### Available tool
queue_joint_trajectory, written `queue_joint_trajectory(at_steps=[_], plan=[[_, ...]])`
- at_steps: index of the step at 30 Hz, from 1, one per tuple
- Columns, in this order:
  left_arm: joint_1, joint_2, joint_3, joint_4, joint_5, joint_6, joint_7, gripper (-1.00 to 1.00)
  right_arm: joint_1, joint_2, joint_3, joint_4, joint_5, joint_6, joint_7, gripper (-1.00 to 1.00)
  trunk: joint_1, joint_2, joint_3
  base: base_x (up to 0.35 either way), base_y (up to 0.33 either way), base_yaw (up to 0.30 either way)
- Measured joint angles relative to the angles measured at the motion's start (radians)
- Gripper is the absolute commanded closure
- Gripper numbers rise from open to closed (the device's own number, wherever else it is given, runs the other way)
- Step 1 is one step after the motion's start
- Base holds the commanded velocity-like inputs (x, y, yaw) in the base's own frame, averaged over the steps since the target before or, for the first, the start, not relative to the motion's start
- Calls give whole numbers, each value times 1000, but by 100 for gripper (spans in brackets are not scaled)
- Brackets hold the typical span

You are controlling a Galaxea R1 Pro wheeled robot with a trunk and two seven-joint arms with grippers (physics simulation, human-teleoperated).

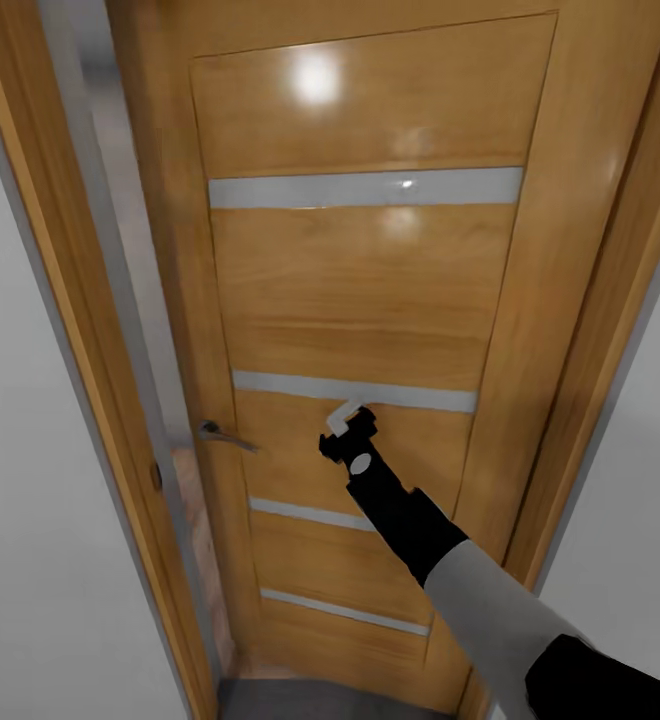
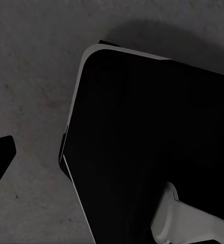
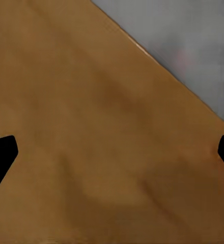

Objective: Move the two storage containers from the living room to the garage. In the garage, place one container on the floor and stack the other container on top of it (either order is fine).

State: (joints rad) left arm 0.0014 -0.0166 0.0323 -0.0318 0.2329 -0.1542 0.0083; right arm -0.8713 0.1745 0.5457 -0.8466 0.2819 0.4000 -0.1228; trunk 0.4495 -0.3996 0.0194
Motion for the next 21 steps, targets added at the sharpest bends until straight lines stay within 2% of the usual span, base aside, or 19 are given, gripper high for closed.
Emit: queue_joint_trajectory(at_steps=[3,4,7,21], plan=[[0,0,0,0,0,0,0,-100,-31,0,-25,54,-4,-2,-61,-100,0,0,0,0,0,0],[0,0,0,0,0,0,0,-100,-39,0,-13,62,-42,-1,-146,-100,0,0,0,0,0,0],[0,0,1,0,0,0,0,-100,-41,0,-20,45,-30,4,-191,-100,0,0,0,0,0,0],[0,0,1,-1,0,0,1,-100,-41,0,-16,34,-33,36,-199,-100,0,0,0,10,0,0]])
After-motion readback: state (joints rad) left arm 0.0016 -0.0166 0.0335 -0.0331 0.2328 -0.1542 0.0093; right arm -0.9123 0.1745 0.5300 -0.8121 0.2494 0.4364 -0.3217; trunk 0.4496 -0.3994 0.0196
